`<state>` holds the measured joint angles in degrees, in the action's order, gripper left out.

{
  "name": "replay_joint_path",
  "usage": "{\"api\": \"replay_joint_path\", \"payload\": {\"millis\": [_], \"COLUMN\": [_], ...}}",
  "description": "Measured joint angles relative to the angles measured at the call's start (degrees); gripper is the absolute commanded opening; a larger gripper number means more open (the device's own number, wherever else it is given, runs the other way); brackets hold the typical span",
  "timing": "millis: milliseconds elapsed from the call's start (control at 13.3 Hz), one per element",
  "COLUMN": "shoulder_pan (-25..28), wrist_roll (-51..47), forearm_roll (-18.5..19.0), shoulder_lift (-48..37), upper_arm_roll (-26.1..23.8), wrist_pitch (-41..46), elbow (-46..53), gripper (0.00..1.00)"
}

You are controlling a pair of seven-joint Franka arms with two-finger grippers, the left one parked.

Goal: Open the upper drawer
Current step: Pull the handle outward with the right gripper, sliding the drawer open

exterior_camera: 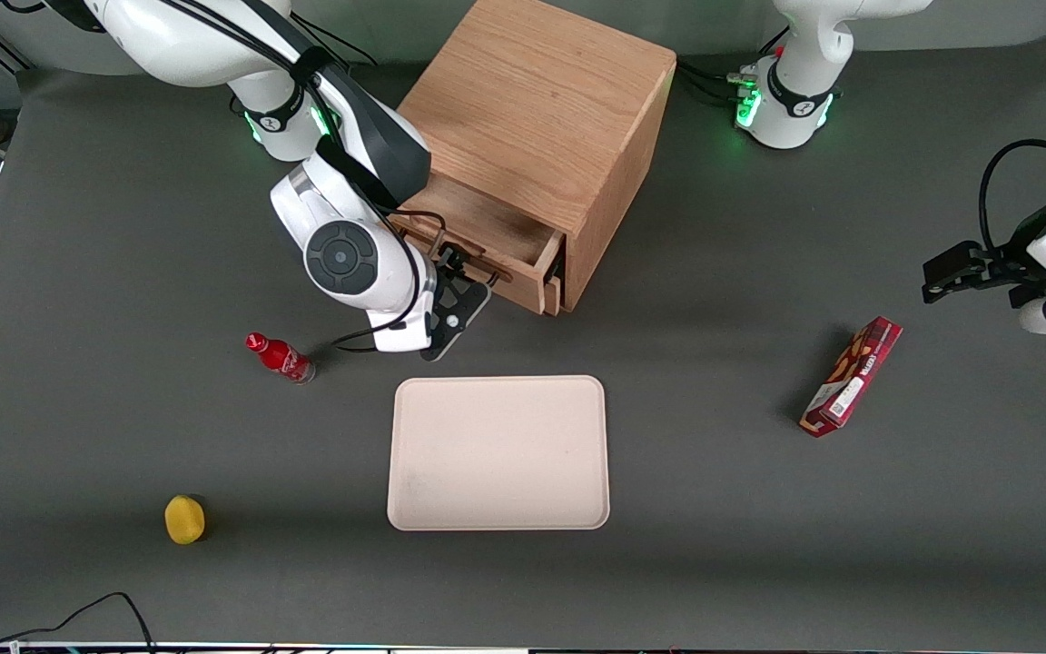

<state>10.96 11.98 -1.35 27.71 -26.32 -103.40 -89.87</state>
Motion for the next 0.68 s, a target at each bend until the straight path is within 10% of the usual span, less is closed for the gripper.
{"api": "replay_joint_path", "payload": {"millis": [676], "shoulder_pan": [-0.2], "wrist_roll": [5.1], "forearm_roll": [0.6], "shoulder_lift": [1.2], "upper_arm_roll": [1.9], "wrist_pitch": [-0.1], "elbow": [2.1], "gripper": [1.00]}}
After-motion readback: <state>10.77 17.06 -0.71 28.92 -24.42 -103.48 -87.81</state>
